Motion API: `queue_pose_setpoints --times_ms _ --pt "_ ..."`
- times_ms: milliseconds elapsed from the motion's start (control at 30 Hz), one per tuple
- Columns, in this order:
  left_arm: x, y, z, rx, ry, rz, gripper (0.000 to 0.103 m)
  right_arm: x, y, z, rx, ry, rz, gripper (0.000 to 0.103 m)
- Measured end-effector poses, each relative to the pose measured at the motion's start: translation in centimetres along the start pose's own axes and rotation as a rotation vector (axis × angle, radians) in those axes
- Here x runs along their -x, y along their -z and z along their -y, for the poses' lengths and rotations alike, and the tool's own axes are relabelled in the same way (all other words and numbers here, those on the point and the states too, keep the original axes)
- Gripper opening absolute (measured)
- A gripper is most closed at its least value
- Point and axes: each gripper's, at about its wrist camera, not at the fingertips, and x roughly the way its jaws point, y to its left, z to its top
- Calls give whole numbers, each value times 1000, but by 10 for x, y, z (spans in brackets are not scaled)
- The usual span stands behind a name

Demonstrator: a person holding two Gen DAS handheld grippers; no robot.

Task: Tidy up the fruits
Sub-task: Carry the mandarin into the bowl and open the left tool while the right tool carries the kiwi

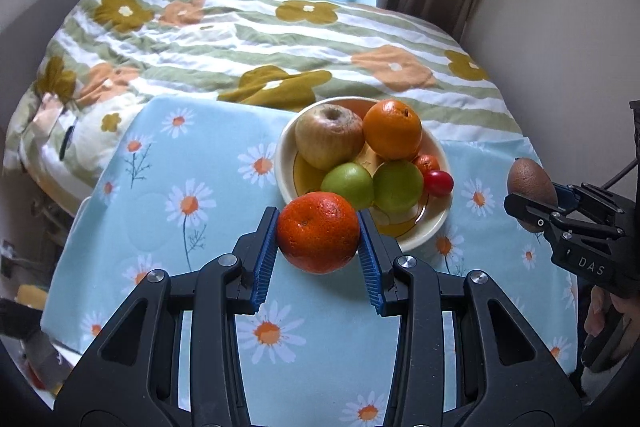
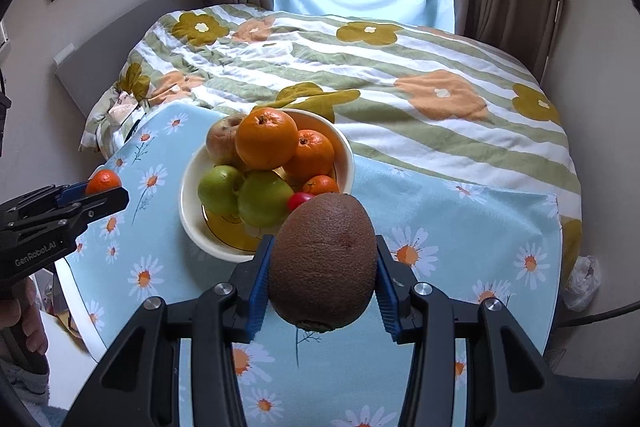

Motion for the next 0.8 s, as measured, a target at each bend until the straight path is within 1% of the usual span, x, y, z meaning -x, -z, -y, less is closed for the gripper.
queue_pose_setpoints --times_ms 167,333,800 --pt "-12 -21 -12 -55 49 -3 43 2 -3 -19 -60 25 4 43" --pt "-33 -33 -19 -128 89 -22 43 -5 -5 -33 -121 55 1 43" --pt "-96 -40 -29 -287 222 -88 43 -26 4 -47 -278 171 -10 43"
